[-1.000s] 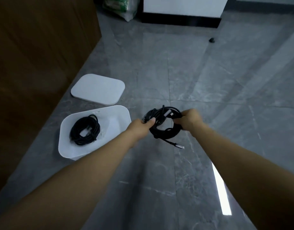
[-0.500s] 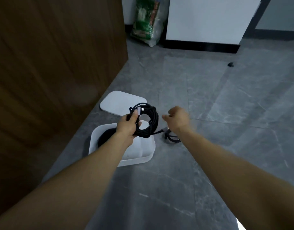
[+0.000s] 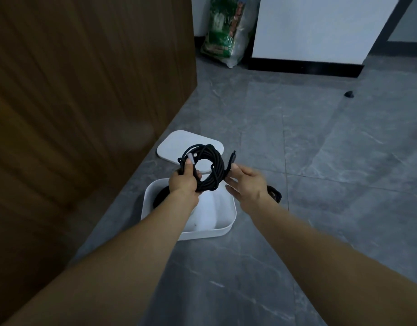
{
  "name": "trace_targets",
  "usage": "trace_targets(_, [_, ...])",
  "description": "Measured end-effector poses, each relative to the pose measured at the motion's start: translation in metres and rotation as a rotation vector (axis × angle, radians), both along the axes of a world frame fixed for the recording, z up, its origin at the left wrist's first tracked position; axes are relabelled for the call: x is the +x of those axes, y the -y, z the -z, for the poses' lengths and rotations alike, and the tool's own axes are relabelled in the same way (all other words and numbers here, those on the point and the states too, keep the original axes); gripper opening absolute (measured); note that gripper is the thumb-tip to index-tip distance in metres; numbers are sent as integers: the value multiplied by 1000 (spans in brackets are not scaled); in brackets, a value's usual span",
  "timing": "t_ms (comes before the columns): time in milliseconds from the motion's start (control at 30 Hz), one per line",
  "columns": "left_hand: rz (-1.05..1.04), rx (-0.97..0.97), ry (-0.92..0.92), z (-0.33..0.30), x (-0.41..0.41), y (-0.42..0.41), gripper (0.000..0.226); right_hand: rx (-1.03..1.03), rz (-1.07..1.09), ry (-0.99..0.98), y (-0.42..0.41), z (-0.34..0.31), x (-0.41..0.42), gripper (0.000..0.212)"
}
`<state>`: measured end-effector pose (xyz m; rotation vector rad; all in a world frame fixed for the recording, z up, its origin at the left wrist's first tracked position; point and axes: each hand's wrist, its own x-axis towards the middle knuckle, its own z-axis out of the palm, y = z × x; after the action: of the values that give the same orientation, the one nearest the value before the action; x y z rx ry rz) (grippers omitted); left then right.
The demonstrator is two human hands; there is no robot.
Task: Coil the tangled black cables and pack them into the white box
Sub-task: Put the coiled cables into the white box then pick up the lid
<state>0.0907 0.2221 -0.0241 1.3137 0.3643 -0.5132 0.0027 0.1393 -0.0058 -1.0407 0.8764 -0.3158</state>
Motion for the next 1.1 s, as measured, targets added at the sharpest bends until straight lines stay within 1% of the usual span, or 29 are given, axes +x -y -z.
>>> trace_targets(33, [0, 9, 12, 1, 1, 1, 26, -7, 1, 4, 0, 0, 0, 13])
trace_targets(100, [16, 44, 42, 4, 0, 3, 27, -98, -20, -9, 3, 2, 1, 11])
trace_targets(233, [38, 87, 75, 10, -8, 7, 28, -514, -14, -151, 0, 9, 7, 18])
trace_targets(267, [51, 92, 83, 9, -10, 7, 29, -591, -18, -181, -1, 10, 8, 22])
trace_targets(333, [106, 142, 105, 11, -9, 5, 32, -684, -69, -230, -2, 13, 11, 31])
trace_targets(367, [136, 179, 117, 13, -7, 3, 33, -711, -116, -246, -3, 14, 12, 31])
trace_targets(433, [176, 251, 114, 23, 1, -2, 32, -730, -220, -268, -6, 19, 17, 16])
trace_targets(467, [199, 291, 100, 28, 4, -5, 34, -731, -263, -288, -9, 22, 19, 14])
trace_targets(567, [279, 408, 31, 45, 12, -13, 50, -696, -355, -360, -13, 34, 25, 22])
trace_targets(633, [356, 447, 16, 54, 17, -14, 52, -656, -408, -421, -12, 44, 29, 19])
trace_targets(667, [385, 451, 13, 58, 18, -14, 48, -671, -450, -484, -10, 49, 31, 13])
trace_targets(700, [417, 459, 9, 59, 18, -13, 43, -715, -505, -556, -8, 51, 32, 6])
trace_targets(733, [447, 483, 10, 64, 18, -11, 38, -762, -544, -618, -6, 54, 33, 13])
trace_targets(800, [486, 578, 43, 74, 17, -8, 36, -898, -654, -712, -2, 55, 34, 30])
trace_targets(833, [497, 623, 61, 81, 16, -7, 36, -985, -707, -737, -2, 54, 34, 28])
trace_targets(867, [508, 647, 75, 88, 15, -7, 35, -1045, -742, -757, -2, 56, 35, 19])
trace_targets(900, [524, 660, 89, 93, 15, -7, 31, -1081, -765, -771, -2, 56, 35, 11])
trace_targets(967, [562, 706, 116, 101, 12, -7, 28, -1103, -762, -796, -5, 67, 37, 25])
trace_targets(1100, [579, 776, 216, 110, 11, -5, 36, -1196, -800, -838, -10, 89, 37, 28])
